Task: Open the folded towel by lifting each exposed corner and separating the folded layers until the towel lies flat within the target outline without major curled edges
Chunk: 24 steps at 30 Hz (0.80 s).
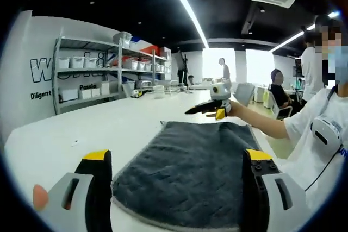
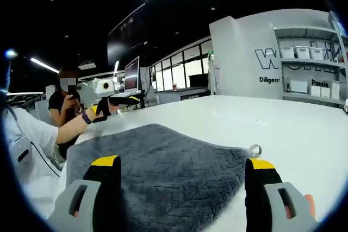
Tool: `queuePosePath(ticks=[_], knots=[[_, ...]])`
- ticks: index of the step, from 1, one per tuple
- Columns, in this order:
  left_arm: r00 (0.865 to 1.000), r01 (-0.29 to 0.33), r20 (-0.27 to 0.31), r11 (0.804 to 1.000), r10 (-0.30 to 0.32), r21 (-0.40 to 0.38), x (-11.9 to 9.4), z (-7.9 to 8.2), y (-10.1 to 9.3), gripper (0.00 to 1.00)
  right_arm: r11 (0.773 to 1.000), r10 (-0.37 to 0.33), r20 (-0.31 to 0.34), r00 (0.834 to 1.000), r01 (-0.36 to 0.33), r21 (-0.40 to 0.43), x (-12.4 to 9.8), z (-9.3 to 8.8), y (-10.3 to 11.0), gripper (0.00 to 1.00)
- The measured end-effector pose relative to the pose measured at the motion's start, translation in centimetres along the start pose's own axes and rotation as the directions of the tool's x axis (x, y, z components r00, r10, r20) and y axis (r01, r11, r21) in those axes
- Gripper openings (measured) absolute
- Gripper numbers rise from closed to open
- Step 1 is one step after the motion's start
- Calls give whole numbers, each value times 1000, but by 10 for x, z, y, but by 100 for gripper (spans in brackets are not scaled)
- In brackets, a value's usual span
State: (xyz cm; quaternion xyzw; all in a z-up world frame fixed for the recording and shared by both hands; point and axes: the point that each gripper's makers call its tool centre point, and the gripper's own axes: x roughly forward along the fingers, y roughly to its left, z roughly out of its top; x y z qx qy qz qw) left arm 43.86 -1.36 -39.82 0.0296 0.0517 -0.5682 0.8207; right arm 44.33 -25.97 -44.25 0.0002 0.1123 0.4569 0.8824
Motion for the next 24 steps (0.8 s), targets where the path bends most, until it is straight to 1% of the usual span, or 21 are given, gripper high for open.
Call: queuePosePath(ticks=[3, 5, 6, 7, 8, 10, 13, 14, 16, 17, 18, 19, 21, 22, 23, 24], knots=[[998, 17, 67, 1000, -16, -24, 6, 8, 4, 98, 1000, 4, -15, 1000, -4, -9, 2, -2, 2, 97], [994, 22, 105, 999, -19, -29, 5, 11, 3, 98, 999, -3, -62, 998, 0, -45, 4, -8, 4, 97], [993, 24, 112, 999, -21, -28, 5, 11, 2, 98, 999, 0, -63, 998, -3, -49, 6, -8, 7, 96], [994, 25, 110, 999, -22, -27, 4, 9, -2, 98, 999, 11, -65, 998, -14, -52, 8, -7, 10, 96], [995, 19, 95, 1000, -17, -23, 4, 6, -3, 98, 998, 25, -66, 998, -28, -54, 9, -6, 14, 96], [997, -1, 75, 1000, 2, -6, 1, 2, -3, 97, 997, 50, -62, 997, -54, -64, 11, -4, 25, 96], [999, -17, 29, 1000, 17, 10, -1, -7, -4, 97, 995, 63, -65, 996, -68, -72, 15, -4, 35, 96], [1000, -25, -13, 999, 25, 26, -2, -13, -4, 96, 996, 67, -74, 995, -71, -58, 16, -6, 38, 96], [998, -38, -42, 998, 41, 55, -3, -15, -2, 95, 997, 51, -114, 992, -57, -56, 16, -10, 40, 95], [998, -40, -38, 997, 43, 69, -2, -12, -3, 94, 998, 28, -151, 988, -37, -59, 14, -15, 40, 94], [999, -40, -30, 996, 42, 78, -2, -9, -6, 94, 997, 14, -168, 986, -26, -67, 13, -16, 41, 94], [999, -33, -14, 995, 34, 91, -3, -3, -9, 94, 995, -22, -199, 980, 2, -97, 11, -18, 43, 94], [1000, -18, 14, 995, 16, 98, -2, 4, -15, 93, 993, -77, -248, 966, 53, -103, 6, -23, 45, 93], [1000, -11, 19, 995, 9, 97, -1, 5, -16, 93, 992, -92, -261, 961, 67, -106, 5, -24, 47, 93], [1000, -6, 16, 995, 5, 95, -1, 4, -16, 93, 992, -96, -265, 959, 71, -103, 5, -24, 50, 93], [1000, -4, 10, 995, 3, 96, 0, 3, -17, 93, 993, -105, -281, 954, 85, -81, 3, -23, 45, 93]])
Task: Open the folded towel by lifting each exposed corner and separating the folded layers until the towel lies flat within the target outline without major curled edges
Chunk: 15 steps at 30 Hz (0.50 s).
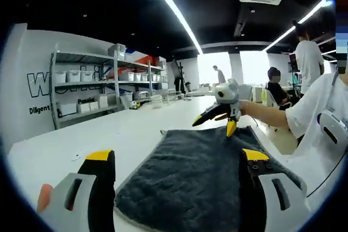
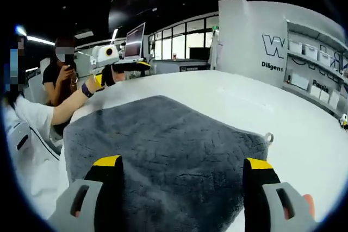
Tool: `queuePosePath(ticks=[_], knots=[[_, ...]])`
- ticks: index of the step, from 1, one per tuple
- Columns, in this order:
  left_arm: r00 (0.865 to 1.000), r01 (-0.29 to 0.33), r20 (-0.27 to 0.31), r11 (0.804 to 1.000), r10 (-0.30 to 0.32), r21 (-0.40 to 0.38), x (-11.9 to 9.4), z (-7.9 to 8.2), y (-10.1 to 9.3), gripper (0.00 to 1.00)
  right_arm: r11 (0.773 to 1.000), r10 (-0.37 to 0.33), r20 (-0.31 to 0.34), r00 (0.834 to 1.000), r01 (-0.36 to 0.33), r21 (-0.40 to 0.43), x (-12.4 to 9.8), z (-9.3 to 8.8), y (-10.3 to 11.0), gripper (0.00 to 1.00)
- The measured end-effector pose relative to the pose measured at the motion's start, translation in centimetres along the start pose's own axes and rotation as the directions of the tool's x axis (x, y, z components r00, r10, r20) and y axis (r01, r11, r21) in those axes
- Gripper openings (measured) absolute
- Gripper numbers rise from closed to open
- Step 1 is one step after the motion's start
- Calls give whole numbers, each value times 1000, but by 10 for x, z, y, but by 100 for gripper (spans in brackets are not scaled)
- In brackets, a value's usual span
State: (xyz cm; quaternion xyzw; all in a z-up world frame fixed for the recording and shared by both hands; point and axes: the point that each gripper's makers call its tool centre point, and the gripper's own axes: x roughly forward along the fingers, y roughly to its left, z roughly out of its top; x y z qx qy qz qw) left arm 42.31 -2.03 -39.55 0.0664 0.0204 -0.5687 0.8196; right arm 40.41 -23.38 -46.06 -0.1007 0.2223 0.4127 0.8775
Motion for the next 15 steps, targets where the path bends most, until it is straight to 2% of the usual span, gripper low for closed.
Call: queuePosePath(ticks=[3, 4, 7, 11, 15], knots=[[999, -6, -41, 1000, 7, 20, 0, -8, 1, 93, 996, 39, -2, 999, -38, 79, -6, 1, 11, 93], [999, -9, -44, 1000, 10, 24, 0, -9, 2, 93, 994, 62, 0, 998, -62, 86, -9, 1, 16, 93], [999, -2, -47, 1000, 3, 19, -1, -12, 1, 93, 994, 73, -3, 997, -72, 85, -20, -5, 29, 92], [998, -13, -56, 1000, 13, 16, -2, -15, 4, 93, 997, 25, -5, 1000, -25, 68, -41, -17, 38, 92], [998, -24, -63, 1000, 25, 10, -4, -17, 9, 92, 998, -52, -75, 996, 54, 27, -61, -42, 48, 90]])
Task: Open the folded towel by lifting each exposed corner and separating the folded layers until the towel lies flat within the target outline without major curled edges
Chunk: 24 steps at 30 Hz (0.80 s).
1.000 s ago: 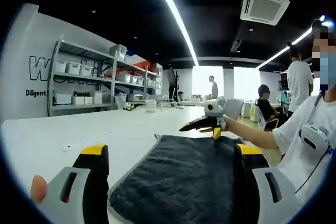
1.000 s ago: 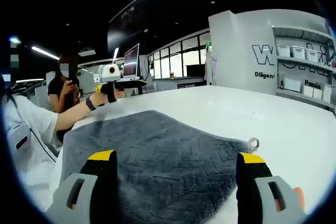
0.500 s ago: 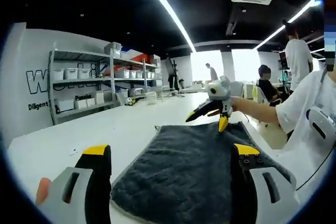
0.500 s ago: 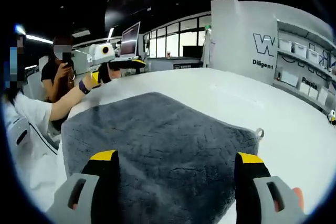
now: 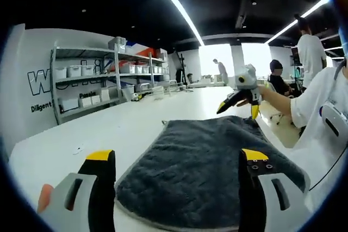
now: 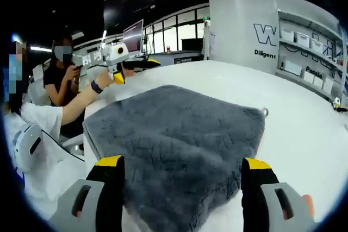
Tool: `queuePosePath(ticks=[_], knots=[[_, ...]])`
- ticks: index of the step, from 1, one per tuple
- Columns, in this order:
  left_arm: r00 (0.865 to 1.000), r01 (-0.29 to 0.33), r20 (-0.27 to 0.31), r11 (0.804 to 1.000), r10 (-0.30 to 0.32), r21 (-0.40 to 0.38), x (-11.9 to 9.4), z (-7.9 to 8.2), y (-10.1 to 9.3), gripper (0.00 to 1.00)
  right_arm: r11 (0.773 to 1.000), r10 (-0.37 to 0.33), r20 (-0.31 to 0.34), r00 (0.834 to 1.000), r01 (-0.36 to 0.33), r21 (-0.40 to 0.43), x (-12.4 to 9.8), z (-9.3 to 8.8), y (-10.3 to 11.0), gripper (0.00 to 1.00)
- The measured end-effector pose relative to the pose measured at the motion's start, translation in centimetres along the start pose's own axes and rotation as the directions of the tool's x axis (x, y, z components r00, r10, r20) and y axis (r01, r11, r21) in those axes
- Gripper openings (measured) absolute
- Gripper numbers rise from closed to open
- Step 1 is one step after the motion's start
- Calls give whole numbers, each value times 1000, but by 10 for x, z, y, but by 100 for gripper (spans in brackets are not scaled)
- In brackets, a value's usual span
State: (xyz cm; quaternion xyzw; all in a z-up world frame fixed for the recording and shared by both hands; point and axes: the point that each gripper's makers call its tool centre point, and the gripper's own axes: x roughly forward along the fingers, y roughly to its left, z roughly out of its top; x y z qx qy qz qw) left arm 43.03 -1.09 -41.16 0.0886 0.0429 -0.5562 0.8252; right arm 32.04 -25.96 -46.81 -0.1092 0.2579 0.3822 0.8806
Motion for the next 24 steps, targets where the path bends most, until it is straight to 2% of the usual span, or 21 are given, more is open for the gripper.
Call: queuePosePath(ticks=[2, 4, 6, 9, 11, 14, 16, 20, 24], knots=[[1000, -5, 2, 1000, 5, 0, -1, 0, 0, 92, 998, -60, -21, 998, 60, -12, -10, -10, 3, 88], [1000, -8, 7, 1000, 8, -4, -2, 1, 1, 92, 993, -109, -27, 994, 110, 35, -20, -16, 6, 85], [1000, -12, 11, 1000, 12, -6, -3, 2, 2, 92, 990, -125, -7, 992, 125, 59, -28, -16, 12, 82], [1000, -18, 14, 1000, 18, -8, -4, 2, 3, 92, 980, -159, 26, 987, 154, 128, -41, -15, 20, 72], [1000, -21, 14, 1000, 21, -7, -4, 3, 2, 91, 972, -168, -2, 986, 166, 166, -46, -23, 25, 64], [1000, -19, 19, 1000, 19, -4, -4, 5, 0, 91, 974, -179, -46, 983, 184, 133, -49, -33, 33, 63], [1000, -17, 20, 1000, 17, 1, -4, 6, -1, 91, 972, -214, -88, 973, 221, 78, -53, -43, 36, 61], [1000, -14, 24, 1000, 14, 5, -4, 7, -2, 91, 958, -276, -141, 951, 285, 46, -60, -57, 34, 53], [1000, -16, 13, 1000, 16, 3, -3, 4, -1, 90, 945, -318, -129, 939, 325, 36, -64, -56, 26, 42]])
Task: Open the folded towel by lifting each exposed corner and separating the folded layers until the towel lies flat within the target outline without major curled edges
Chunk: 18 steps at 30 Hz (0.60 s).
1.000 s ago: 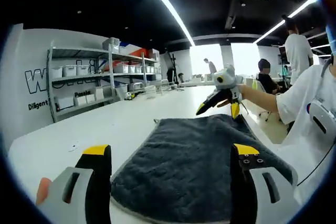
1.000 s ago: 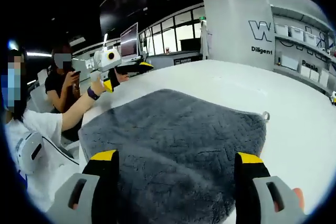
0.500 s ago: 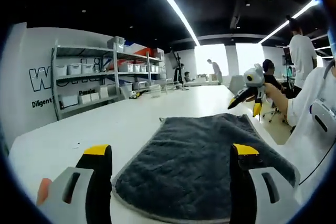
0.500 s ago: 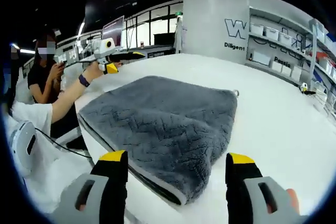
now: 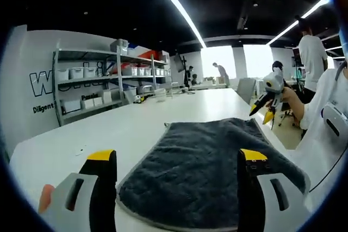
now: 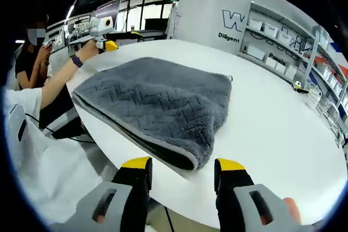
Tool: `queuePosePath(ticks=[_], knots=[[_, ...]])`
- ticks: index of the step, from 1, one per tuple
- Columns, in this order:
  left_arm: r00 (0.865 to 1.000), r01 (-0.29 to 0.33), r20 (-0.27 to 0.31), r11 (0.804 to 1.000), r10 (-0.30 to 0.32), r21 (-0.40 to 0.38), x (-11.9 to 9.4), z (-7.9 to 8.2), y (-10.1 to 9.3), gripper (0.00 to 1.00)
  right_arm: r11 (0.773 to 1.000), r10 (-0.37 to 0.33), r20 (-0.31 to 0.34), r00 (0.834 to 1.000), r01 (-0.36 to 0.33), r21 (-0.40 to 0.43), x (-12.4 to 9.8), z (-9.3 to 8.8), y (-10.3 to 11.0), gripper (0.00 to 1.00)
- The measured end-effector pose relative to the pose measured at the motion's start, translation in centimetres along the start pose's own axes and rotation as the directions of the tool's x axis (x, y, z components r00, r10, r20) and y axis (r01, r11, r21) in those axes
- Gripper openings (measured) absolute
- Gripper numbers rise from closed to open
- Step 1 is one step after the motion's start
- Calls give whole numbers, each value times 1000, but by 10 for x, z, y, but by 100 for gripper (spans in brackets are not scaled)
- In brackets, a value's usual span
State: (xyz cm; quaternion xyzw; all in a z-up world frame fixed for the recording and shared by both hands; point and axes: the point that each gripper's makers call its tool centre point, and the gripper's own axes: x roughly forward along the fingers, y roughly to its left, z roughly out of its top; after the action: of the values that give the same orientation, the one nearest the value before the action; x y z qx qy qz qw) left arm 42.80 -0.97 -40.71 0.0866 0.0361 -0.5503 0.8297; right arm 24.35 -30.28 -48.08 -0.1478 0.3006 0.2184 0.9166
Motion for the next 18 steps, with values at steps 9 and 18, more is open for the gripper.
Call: queuePosePath(ticks=[9, 18], knots=[[1000, -10, -20, 1000, 10, -5, 1, -7, 1, 90, 997, -60, -60, 996, 56, -60, 7, -12, -16, 18], [1000, -8, -24, 1000, 8, 0, 2, -7, 1, 90, 997, -42, -44, 998, 39, -73, 4, -12, -17, 1]])
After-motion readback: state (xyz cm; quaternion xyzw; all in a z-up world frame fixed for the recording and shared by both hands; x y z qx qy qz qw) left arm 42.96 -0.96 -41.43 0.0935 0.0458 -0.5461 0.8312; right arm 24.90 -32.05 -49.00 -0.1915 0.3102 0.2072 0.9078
